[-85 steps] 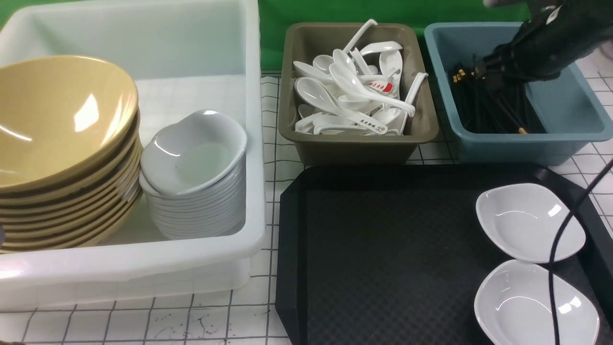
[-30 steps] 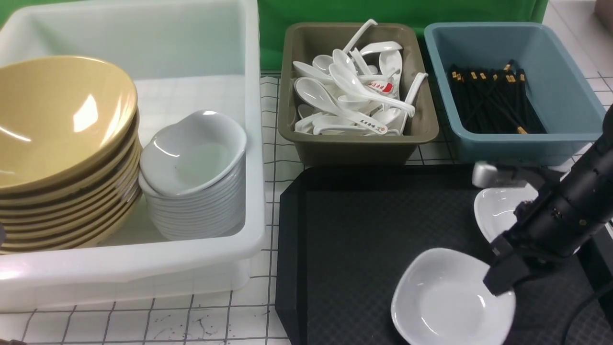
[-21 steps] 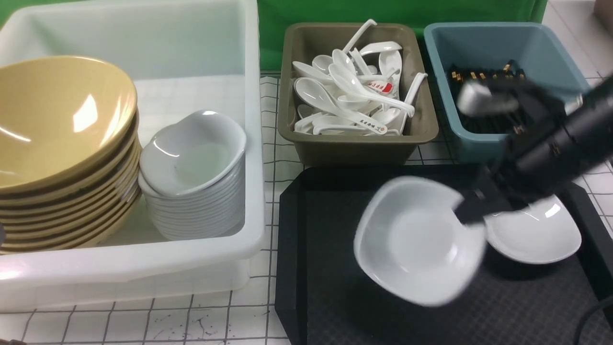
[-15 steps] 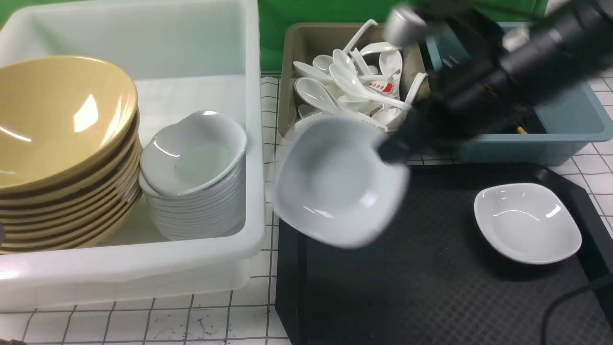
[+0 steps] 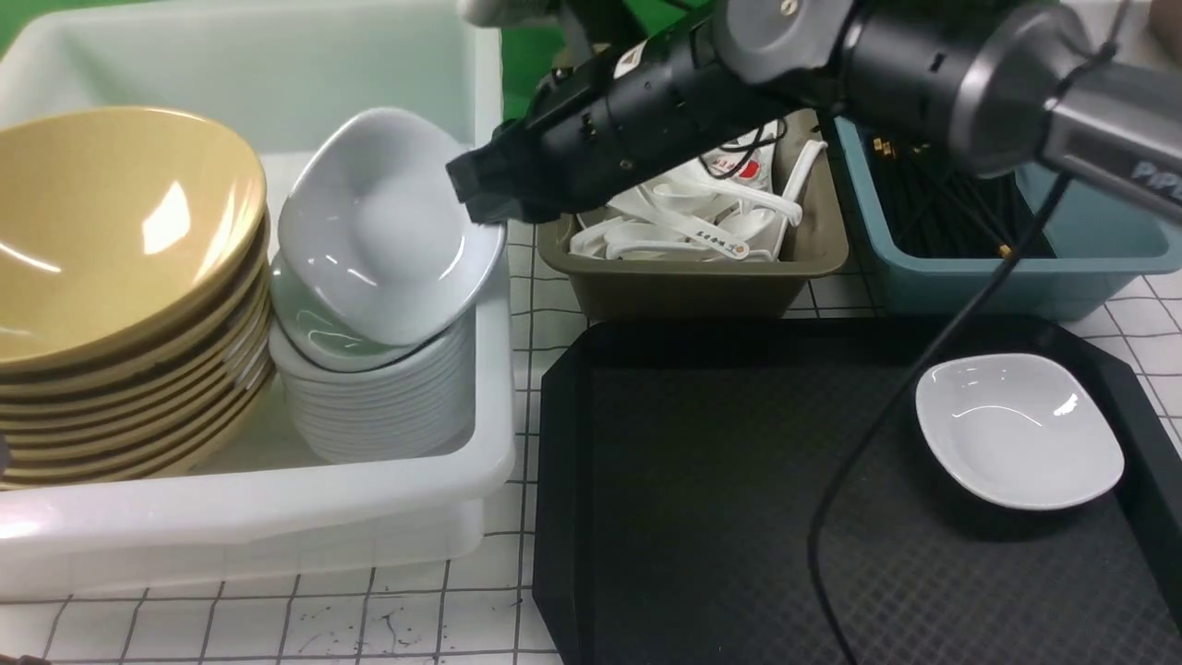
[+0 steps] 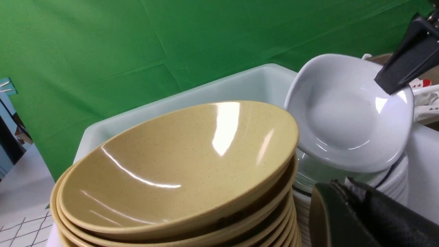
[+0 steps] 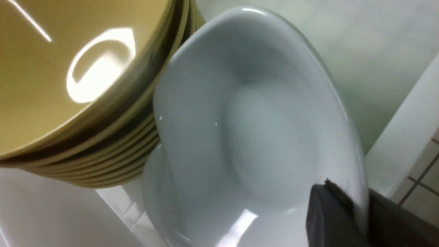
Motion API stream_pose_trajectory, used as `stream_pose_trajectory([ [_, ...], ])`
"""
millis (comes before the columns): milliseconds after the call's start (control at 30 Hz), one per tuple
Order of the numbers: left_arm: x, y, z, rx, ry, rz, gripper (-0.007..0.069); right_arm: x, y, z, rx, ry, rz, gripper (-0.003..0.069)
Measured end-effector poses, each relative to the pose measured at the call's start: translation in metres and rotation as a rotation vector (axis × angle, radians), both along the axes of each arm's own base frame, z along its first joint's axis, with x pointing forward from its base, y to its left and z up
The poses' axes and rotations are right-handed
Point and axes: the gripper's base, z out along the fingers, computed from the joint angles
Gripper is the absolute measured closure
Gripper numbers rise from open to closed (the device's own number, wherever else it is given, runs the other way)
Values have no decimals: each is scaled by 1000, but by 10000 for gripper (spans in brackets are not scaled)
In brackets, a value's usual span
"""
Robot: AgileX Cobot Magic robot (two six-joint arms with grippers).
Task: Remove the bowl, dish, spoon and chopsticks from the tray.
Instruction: Use the right arm to put the plate into the large storage box on the left, then use the right arm to grab the plate
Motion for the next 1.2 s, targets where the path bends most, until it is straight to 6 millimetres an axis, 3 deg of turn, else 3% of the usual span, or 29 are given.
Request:
stream_pose_trajectory([
  [100,0,0,0,0,2,1,638,-1,3,-4,-14,5,13,442],
  [133,0,0,0,0,3,2,638,-1,3,-1,-24,-12,29,372],
  [300,0,0,-1,1,8,5,638,-5,-2,18,-90,-36,108,263],
  [467,0,1,-1,2,13,7,638,-11,-33,35,-272,-22,140,249],
  [567,0,1,-1,2,13,7,638,-7,-85,39,-425,59,48,248],
  [633,0,1,-1,2,11,6,638,-4,-128,27,-472,142,-56,248],
  [667,0,1,-1,2,11,6,638,-3,-131,23,-477,155,-64,248],
  [700,0,0,0,-2,5,3,638,-5,-159,6,-497,219,-139,248],
  [733,0,0,0,-2,3,2,638,-8,-166,-5,-508,249,-151,249],
  [767,0,0,1,-9,-5,-4,638,-12,-190,-24,-515,289,-215,255],
  [900,0,-1,2,-14,-15,-10,638,-31,-233,-77,-518,380,-337,323],
  [933,0,-1,2,-15,-16,-11,638,-33,-235,-82,-516,385,-344,330],
  [1033,0,-1,2,-15,-17,-11,638,-44,-239,-115,-470,420,-387,468],
  [1100,0,-1,2,-15,-17,-11,638,-48,-229,-130,-420,439,-371,567],
  [1200,0,-1,2,-15,-17,-11,638,-50,-207,-136,-333,450,-305,621],
])
